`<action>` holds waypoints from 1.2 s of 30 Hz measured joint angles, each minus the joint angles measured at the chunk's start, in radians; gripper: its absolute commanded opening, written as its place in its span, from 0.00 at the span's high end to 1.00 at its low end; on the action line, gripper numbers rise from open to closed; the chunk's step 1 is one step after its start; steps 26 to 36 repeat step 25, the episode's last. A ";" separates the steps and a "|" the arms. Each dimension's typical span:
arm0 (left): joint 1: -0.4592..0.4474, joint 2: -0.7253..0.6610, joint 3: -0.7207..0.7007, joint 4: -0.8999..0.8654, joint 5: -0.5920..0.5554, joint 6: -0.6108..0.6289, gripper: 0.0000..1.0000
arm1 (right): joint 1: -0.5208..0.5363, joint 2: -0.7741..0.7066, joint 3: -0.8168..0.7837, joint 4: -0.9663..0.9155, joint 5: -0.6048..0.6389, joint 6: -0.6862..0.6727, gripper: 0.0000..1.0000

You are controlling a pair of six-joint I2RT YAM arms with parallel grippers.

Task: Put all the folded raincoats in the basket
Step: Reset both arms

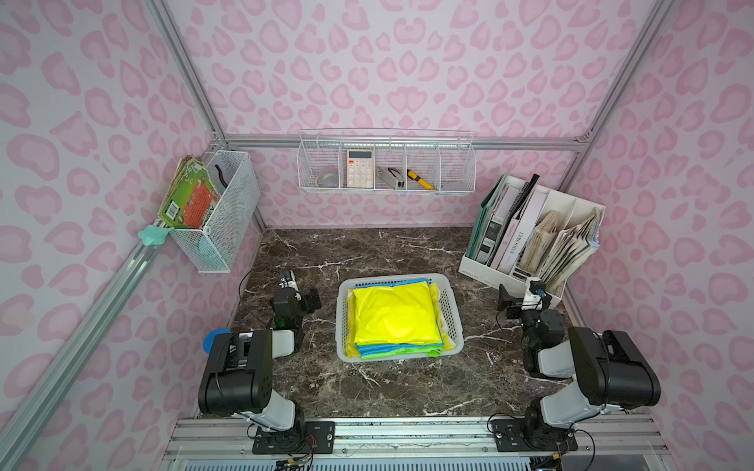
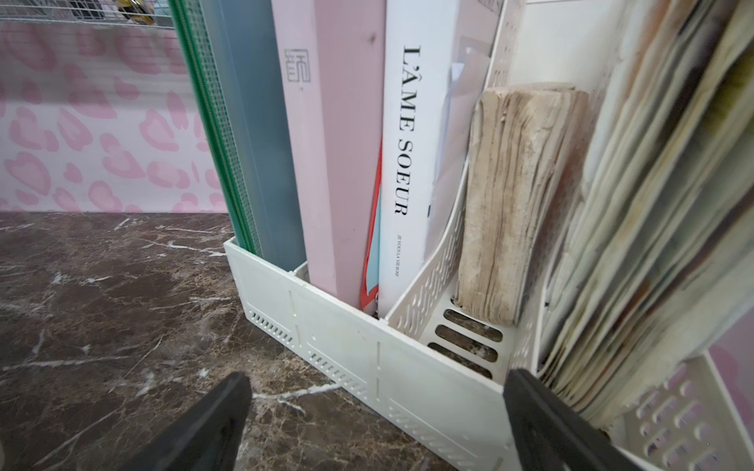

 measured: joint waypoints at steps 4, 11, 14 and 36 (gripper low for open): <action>0.000 0.000 0.000 0.000 0.000 0.000 0.01 | 0.002 0.000 0.003 -0.016 -0.013 -0.006 0.00; 0.000 0.000 0.000 0.000 0.000 0.000 0.01 | 0.002 0.000 0.003 -0.032 -0.019 -0.011 0.00; 0.000 0.000 0.000 0.000 0.000 0.000 0.01 | 0.002 0.000 0.003 -0.032 -0.022 -0.011 0.00; 0.000 0.000 0.000 0.000 0.000 0.000 0.01 | 0.009 0.005 0.018 -0.037 -0.021 -0.021 0.00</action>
